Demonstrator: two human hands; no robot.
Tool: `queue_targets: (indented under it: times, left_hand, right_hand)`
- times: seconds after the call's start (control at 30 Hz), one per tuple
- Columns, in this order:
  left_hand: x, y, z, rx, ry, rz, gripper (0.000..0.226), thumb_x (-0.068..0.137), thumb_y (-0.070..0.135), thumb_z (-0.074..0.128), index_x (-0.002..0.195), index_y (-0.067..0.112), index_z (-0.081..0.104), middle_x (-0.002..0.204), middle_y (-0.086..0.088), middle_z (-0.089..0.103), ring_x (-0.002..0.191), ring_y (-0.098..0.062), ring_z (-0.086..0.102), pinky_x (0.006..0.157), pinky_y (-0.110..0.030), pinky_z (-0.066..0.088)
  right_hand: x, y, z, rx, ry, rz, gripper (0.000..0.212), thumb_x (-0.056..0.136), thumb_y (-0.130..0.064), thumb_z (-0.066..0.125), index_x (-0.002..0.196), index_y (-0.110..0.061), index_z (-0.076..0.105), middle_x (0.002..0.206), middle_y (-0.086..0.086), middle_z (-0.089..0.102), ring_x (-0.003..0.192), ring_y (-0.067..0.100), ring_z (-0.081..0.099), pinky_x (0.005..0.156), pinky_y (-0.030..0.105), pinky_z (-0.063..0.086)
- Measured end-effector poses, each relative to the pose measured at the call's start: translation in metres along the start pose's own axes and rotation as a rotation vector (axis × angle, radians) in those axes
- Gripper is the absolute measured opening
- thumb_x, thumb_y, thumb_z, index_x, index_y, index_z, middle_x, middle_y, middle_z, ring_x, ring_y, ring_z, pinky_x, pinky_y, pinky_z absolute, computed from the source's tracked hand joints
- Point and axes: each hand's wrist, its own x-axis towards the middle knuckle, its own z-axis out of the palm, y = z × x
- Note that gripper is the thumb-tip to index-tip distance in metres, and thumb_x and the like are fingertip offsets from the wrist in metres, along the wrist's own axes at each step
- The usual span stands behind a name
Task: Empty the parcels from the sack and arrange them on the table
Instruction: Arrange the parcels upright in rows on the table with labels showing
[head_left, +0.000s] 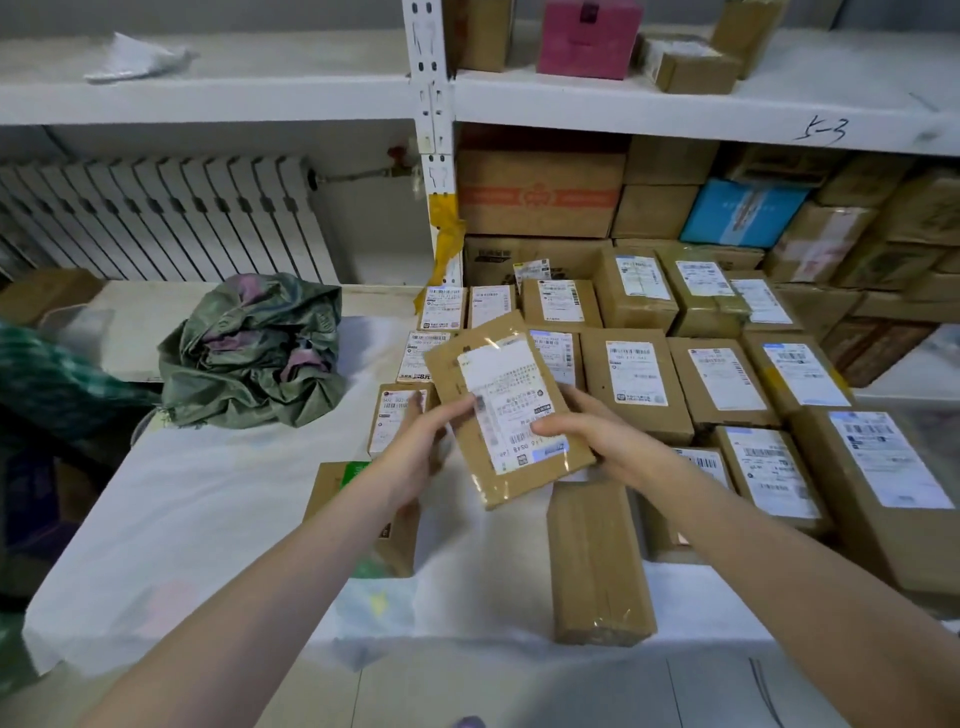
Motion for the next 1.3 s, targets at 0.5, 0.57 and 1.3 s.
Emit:
queue_targets:
  times: [0.5,0.57,1.3]
  left_hand:
    - [0.034,0.037,-0.002,1.266,-0.070,0.225,0.107,0.052,0.054,0.084,0.140,0.023,0.030,0.128,-0.006,0.048,0.118,-0.028,0.048,0.093,-0.039,0.045]
    - [0.039,0.034,-0.008,0.749,-0.002,0.070,0.091,0.059,0.040,0.088,0.133,0.016,0.041,0.123,-0.003,0.058,0.108,-0.024,0.058,0.086,-0.035,0.050]
    - [0.058,-0.021,0.004,0.163,0.025,-0.197,0.074,0.069,0.045,0.082,0.132,0.015,0.054,0.113,-0.008,0.070,0.098,-0.028,0.069,0.087,-0.042,0.055]
  right_hand:
    - [-0.003,-0.036,0.022,-1.031,0.413,-0.385,0.080,0.074,-0.030,0.077,0.143,-0.023,0.037,0.136,0.001,0.042,0.126,0.021,0.043,0.102,0.037,0.041]
    - [-0.008,-0.026,0.013,-0.962,0.590,-0.193,0.068,0.081,-0.029,0.070,0.138,-0.014,0.036,0.134,0.011,0.044,0.117,0.028,0.051,0.091,0.038,0.047]
    - [-0.040,-0.017,-0.064,-0.561,0.349,0.313,0.090,0.058,-0.039,0.084,0.134,-0.023,0.039,0.126,0.005,0.050,0.111,0.025,0.053,0.094,0.041,0.049]
